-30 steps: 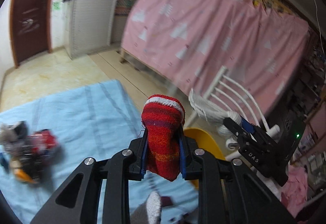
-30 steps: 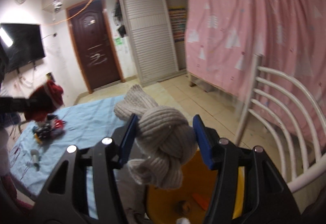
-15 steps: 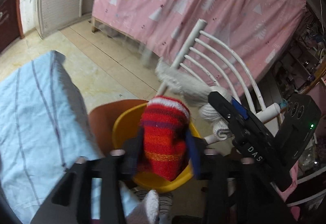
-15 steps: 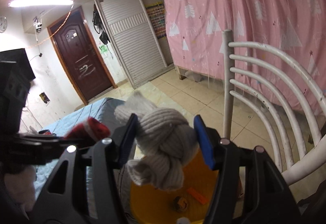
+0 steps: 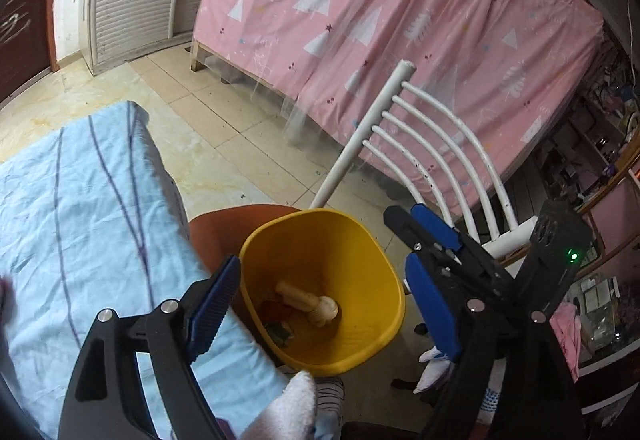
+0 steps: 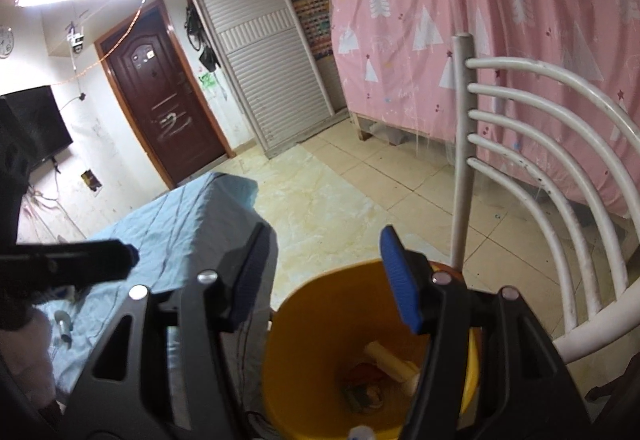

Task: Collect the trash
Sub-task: 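Move both open grippers back to the pile on the bed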

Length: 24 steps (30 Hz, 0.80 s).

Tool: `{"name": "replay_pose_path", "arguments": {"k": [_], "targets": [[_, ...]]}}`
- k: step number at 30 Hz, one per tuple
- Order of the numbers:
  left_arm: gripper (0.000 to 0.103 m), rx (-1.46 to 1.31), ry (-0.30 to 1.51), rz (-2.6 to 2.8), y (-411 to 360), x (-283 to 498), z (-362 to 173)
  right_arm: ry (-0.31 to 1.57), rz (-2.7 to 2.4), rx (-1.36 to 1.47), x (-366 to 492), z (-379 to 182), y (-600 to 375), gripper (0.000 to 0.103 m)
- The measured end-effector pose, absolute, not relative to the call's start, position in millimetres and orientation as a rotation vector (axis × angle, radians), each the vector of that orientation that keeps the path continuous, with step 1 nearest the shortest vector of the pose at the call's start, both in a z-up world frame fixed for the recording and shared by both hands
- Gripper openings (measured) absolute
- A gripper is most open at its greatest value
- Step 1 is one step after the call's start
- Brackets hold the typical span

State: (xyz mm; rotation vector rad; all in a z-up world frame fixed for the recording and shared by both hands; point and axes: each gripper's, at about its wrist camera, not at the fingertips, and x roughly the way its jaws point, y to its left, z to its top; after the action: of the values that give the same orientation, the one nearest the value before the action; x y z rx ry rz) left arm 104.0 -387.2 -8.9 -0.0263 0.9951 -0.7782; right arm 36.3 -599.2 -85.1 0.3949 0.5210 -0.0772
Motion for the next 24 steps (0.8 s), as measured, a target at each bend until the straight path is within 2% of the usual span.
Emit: {"name": "replay_pose_path", "arguments": {"k": [6, 8, 12, 16, 19, 24], "targets": [[0.076, -0.061, 0.949, -0.752, -356, 102, 8, 0.521, -0.032, 0.355, 43, -73, -571, 0.056], [0.076, -0.077, 0.933, -0.739, -342, 101, 14, 0.521, -0.015, 0.347, 47, -70, -562, 0.061], [0.077, -0.102, 0.910, -0.704, -316, 101, 20, 0.527, 0.031, 0.320, 57, -64, -538, 0.062], [0.078, -0.117, 0.872, -0.644, -280, 99, 28, 0.534, 0.103, 0.285, 66, -55, -504, 0.063], [0.078, -0.133, 0.842, -0.577, -248, 101, 34, 0.546, 0.158, 0.254, 71, -52, -477, 0.068], [0.079, -0.202, 0.820, -0.506, -197, 106, 41, 0.576, 0.259, 0.222, 84, -51, -432, 0.068]]}}
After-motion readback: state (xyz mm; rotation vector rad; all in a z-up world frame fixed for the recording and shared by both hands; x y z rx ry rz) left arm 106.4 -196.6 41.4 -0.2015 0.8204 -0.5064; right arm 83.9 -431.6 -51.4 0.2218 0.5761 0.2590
